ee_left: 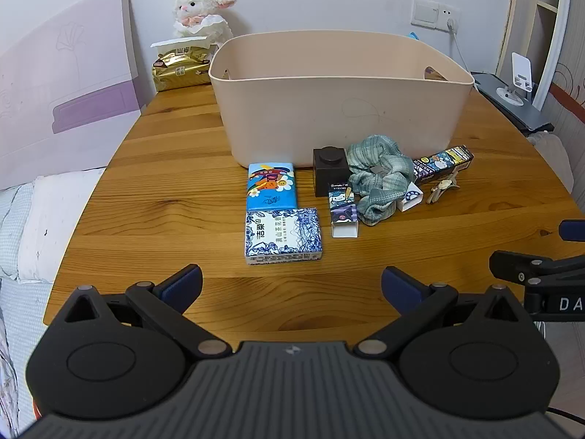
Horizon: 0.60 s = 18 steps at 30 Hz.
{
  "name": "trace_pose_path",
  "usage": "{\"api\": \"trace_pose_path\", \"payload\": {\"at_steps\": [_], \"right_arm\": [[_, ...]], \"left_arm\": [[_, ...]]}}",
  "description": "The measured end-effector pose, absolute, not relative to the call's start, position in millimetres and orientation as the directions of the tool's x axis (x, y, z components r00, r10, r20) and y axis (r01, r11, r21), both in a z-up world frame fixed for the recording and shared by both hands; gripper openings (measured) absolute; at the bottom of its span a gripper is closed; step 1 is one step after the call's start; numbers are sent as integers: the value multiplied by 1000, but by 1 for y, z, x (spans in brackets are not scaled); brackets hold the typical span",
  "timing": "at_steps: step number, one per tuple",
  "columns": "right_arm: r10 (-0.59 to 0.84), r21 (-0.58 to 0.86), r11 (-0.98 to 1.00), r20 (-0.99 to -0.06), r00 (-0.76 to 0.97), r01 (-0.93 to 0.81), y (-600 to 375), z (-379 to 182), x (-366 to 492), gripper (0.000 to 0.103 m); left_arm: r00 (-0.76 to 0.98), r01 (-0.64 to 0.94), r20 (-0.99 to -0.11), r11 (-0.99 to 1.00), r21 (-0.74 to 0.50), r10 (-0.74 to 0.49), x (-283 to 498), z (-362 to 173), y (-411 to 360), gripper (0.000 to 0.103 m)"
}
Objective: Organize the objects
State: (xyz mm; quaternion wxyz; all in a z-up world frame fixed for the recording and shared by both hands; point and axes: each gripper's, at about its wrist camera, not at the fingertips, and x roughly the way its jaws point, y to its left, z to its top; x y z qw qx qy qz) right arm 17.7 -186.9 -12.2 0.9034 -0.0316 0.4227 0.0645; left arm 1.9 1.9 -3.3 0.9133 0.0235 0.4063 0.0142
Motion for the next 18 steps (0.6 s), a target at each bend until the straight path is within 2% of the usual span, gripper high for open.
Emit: {"api": "trace_pose_path", "payload": {"at_steps": [18], "right_arm": [[87, -6, 990, -774, 627, -144, -186, -14, 19, 103]], "left_arm": [[653, -15, -756, 999, 40, 40, 5, -9, 5, 103]]}}
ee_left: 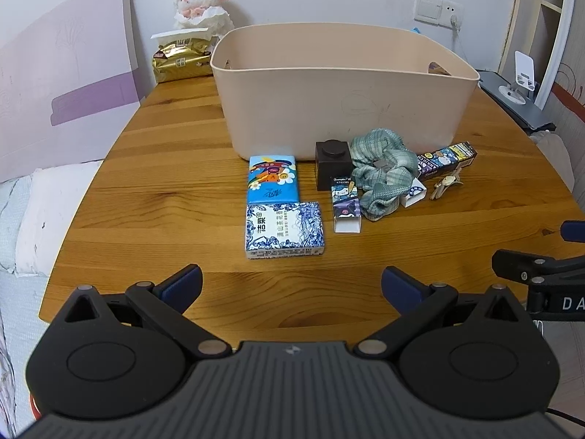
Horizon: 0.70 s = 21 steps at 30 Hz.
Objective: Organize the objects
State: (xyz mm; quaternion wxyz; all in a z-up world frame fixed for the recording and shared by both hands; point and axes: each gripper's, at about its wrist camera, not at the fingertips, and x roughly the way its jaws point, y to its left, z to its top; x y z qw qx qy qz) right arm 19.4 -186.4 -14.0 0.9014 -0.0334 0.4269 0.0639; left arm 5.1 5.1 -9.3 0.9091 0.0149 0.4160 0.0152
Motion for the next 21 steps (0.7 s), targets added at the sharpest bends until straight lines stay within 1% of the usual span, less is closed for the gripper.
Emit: {"api": "trace_pose_path", "payload": {"at_steps": [21], "right_arm": [[93, -1, 989, -781, 618, -150, -186, -17, 24, 103]], "left_arm": [[648, -22, -760, 999, 49, 51, 7, -9, 4, 103]]}}
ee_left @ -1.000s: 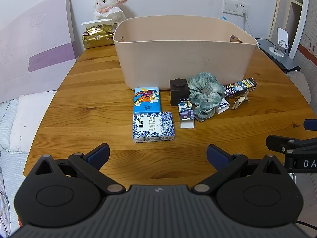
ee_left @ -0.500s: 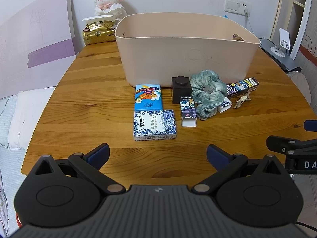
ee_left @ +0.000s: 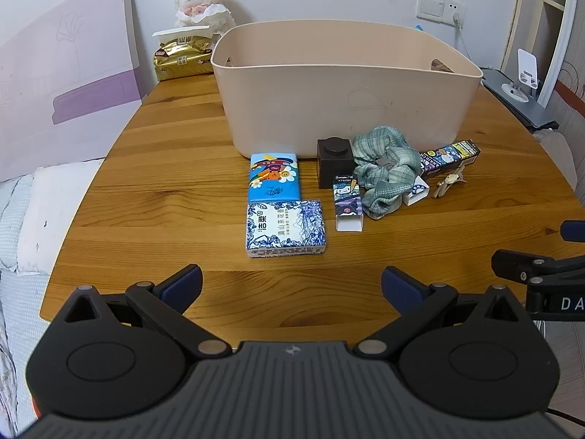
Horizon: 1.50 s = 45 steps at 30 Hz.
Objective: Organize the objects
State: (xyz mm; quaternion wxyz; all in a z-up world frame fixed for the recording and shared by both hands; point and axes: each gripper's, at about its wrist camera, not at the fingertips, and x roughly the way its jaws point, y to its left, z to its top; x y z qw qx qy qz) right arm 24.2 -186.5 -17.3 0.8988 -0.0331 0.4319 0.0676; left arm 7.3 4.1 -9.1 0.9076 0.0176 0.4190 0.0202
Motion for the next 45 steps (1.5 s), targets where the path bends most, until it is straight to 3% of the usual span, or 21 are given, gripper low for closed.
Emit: {"api": "trace_pose_path", "payload": {"at_steps": [45], "right_arm": [[114, 12, 985, -788, 605, -170, -188, -23, 42, 103]], "left_arm": [[613, -18, -789, 999, 36, 39, 28, -19, 1, 103]]}}
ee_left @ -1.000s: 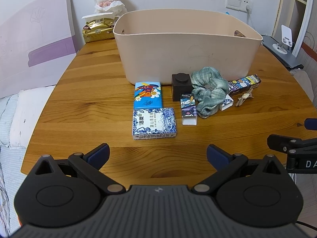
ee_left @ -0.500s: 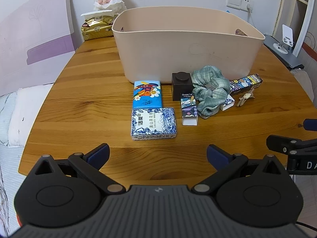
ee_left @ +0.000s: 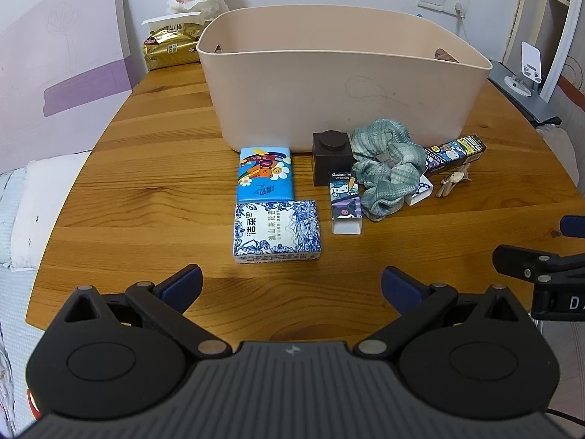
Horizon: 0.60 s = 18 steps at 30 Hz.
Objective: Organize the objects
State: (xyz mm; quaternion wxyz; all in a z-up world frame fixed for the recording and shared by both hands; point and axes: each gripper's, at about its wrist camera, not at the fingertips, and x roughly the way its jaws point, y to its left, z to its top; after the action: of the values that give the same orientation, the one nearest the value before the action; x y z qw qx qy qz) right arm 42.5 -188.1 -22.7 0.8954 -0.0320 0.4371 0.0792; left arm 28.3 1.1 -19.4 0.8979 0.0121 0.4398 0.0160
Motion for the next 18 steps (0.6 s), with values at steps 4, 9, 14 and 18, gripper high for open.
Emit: {"api": "trace_pose_path", "payload": {"at_steps": [4, 9, 14, 18], "right_arm": [[119, 12, 984, -786, 606, -178, -188, -23, 46, 103], [120, -3, 980, -785, 607, -197, -184, -23, 49, 103], [131, 10, 980, -789, 600, -201, -184, -26, 54, 103], [144, 18, 977, -790, 596, -212, -184, -30, 59, 103]], "left_arm": [[607, -23, -794, 999, 30, 38, 32, -21, 3, 103], [592, -42, -805, 999, 12, 35, 38, -26, 7, 103], [582, -49, -812, 999, -1, 28, 41, -29, 10, 103], [570, -57, -821, 998, -14, 21, 46, -34, 13, 103]]}}
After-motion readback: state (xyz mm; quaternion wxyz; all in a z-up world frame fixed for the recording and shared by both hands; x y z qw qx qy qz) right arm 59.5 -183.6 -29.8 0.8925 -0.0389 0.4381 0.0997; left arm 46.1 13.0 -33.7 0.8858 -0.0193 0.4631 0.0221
